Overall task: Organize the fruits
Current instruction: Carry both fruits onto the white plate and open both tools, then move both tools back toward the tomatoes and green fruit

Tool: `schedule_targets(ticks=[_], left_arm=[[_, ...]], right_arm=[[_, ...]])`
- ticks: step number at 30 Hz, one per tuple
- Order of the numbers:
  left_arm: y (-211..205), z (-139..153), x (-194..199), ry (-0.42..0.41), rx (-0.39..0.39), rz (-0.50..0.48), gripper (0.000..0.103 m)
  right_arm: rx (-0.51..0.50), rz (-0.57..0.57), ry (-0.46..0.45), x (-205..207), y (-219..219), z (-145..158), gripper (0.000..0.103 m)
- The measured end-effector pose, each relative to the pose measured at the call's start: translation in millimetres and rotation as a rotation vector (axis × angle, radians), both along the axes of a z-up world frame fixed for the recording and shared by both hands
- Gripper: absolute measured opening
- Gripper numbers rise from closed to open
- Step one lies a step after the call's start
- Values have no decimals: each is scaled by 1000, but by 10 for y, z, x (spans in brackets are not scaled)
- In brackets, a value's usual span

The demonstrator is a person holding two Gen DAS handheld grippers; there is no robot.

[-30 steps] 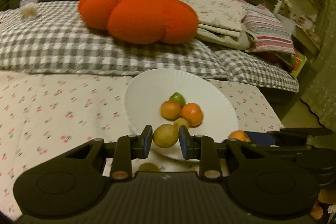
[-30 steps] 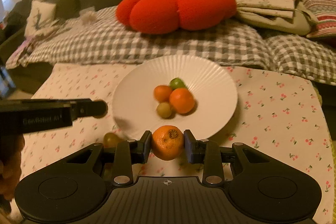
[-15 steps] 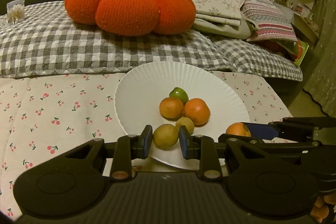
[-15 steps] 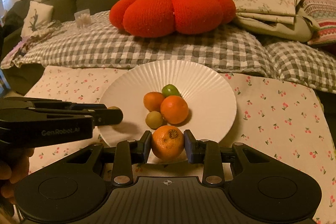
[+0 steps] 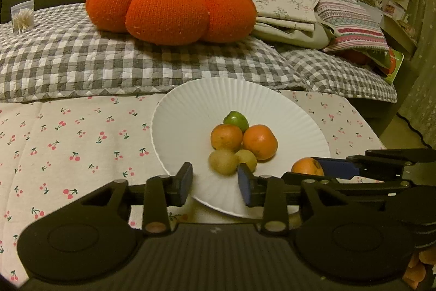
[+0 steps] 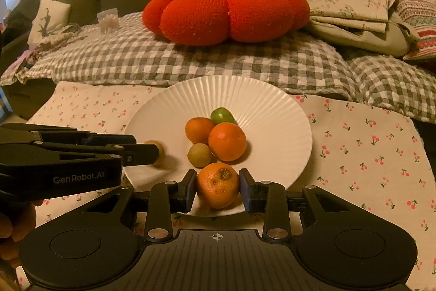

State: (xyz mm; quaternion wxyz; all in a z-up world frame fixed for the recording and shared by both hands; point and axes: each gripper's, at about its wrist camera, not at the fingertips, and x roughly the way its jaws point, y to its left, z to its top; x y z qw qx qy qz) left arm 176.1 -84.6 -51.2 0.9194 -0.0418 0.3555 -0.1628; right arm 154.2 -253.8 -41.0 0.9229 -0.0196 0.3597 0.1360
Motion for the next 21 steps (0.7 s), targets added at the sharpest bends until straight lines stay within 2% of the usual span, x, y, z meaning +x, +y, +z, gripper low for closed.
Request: schedule_targets(ticks=[3,5,7,13,21], left_arm=[[9,8,-7,0,-7,1,41],[18,18,-20,2,-12,5,41],[39,31,-33,7,-24,12,41],[85,106,-85,7,-47,24,42],[103,137,-211,22,-17,28,42]], right_arm=[[8,-5,3,2,-3,0,35],[12,-17,3,7,-19,9,52],[19,-33,-5,4,-52,33,57],[45,-72,-3,12,-146,133,57],[100,-152,51,2,-285,206,57]])
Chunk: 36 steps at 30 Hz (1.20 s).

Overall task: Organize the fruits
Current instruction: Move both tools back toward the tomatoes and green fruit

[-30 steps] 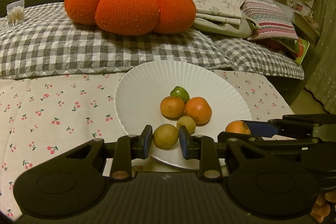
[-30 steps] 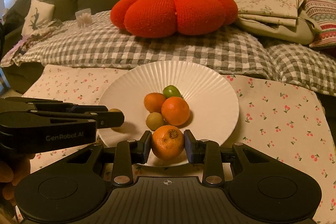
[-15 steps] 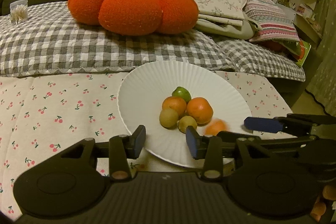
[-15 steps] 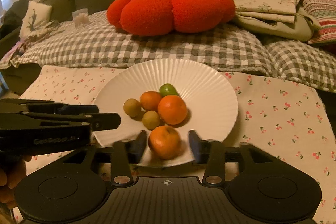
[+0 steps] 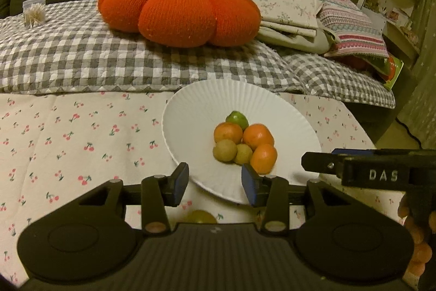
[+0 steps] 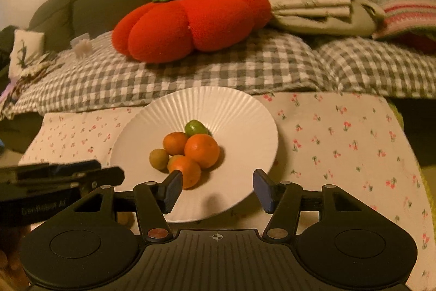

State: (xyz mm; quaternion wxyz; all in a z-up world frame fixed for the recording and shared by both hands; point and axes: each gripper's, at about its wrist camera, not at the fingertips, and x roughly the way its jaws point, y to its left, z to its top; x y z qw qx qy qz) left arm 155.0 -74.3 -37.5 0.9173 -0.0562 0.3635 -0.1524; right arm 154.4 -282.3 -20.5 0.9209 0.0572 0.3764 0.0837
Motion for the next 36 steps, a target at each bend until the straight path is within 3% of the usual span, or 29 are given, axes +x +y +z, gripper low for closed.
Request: schedule_targets(ticks=[3,15,19,22,30,36], left_arm=[[11,9,-62,8,6,-1,43],[187,57,-362,58,27,32,48],[245,42,-407,110,-13,44,48],[295,24,-447,148,-47,58,49],[264,-55,-464,175,-32,88,68],[239,-103,-440,163,-6,109,68]], right_arm=[[22,-20,41,-10,-9,-10,64],[90,17,77,-198,82,84,67],[100,39,83,-276,129,97,67],[98,68,82,-351,168,112,67],[36,136,115,-559,262,90,70],[16,198,129,-709,313,102,79]])
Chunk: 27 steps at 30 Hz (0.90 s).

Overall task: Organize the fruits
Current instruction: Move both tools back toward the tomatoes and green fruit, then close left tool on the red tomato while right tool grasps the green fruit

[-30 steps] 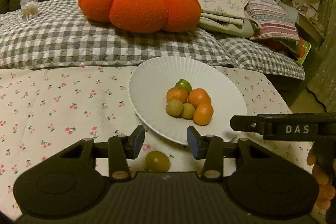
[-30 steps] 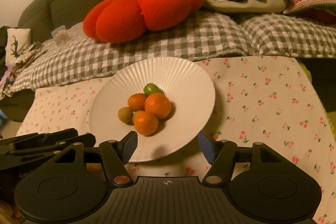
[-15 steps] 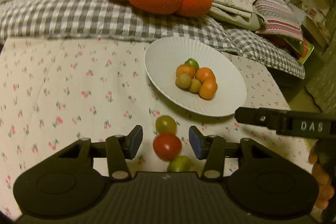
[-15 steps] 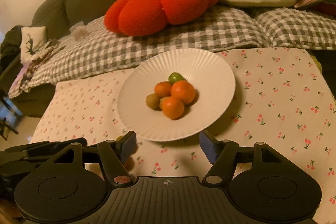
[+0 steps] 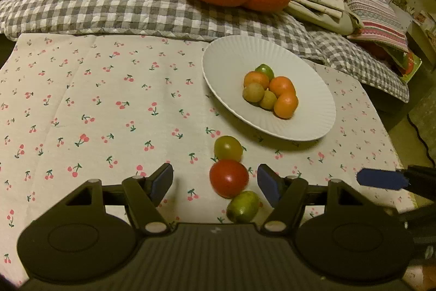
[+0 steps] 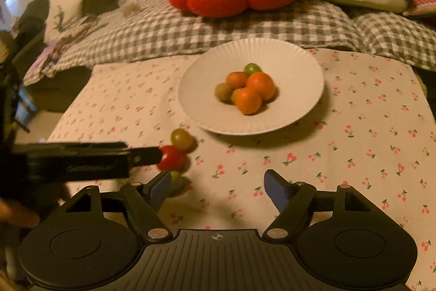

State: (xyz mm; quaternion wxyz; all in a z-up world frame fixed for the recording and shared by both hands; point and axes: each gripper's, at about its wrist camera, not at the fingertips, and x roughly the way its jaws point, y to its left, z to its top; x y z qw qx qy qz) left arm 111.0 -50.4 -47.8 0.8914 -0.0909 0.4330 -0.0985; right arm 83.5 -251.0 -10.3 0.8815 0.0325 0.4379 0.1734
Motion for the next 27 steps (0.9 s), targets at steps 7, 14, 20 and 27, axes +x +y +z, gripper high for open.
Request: schedule_targets(ticks=[7,14,20,27], left_arm=[[-110,-89,25,-3,3,-39,63],[-198,-168,38,-20,1,-59,41],[-161,-148,35,-7,18,-38,32],[104,20,20,28,-20,33,32]], right_arm=[[-54,74,22,-68,136,-63,80],[-86,107,34,-94,215,-146,80],[-87,110,29,-72,222,-180,80],[-89,122,15,-22,311,-283,80]])
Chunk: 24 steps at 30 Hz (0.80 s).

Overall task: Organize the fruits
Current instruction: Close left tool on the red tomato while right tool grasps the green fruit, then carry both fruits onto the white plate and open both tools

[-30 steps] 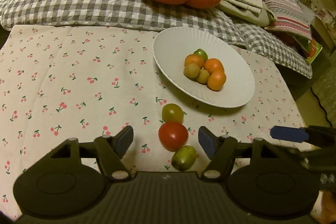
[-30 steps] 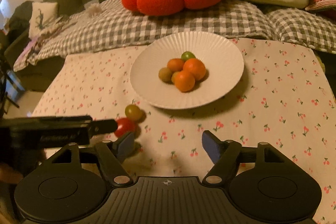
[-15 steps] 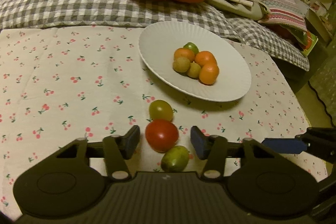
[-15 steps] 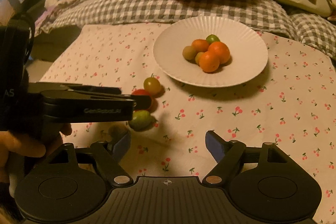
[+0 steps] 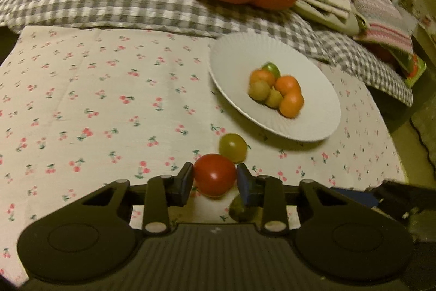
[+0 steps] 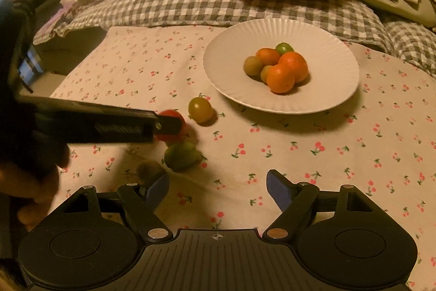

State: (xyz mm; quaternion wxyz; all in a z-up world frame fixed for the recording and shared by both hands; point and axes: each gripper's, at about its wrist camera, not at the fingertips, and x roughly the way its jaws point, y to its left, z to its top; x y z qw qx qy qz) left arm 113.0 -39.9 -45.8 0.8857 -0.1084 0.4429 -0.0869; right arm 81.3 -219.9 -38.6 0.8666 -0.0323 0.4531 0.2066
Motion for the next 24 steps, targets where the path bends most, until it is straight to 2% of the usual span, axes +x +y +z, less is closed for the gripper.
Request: schedule_targets(ticks=[5,10,15,17,21,24], left_arm=[[179,137,-40,-18,-27,47,32],[313,195,-63,-23,-40,74,33],[386,227,-43,-36,-40,96,33],[377,233,-42,-43,-30,94,33],[362,233,-46,-46,-29,88,33],[348,237,-51,-56,-18,86,33]], right_arm=[[26,16,-16,2,110,-38,80],[174,-44,49,118,131,-147,78],[262,-112,93,224,151,-247,65],[276,-124,97,239,165,-284,52],[259,-120,75,214,222,-327,33],[277,-131,78,231,200,-316,32]])
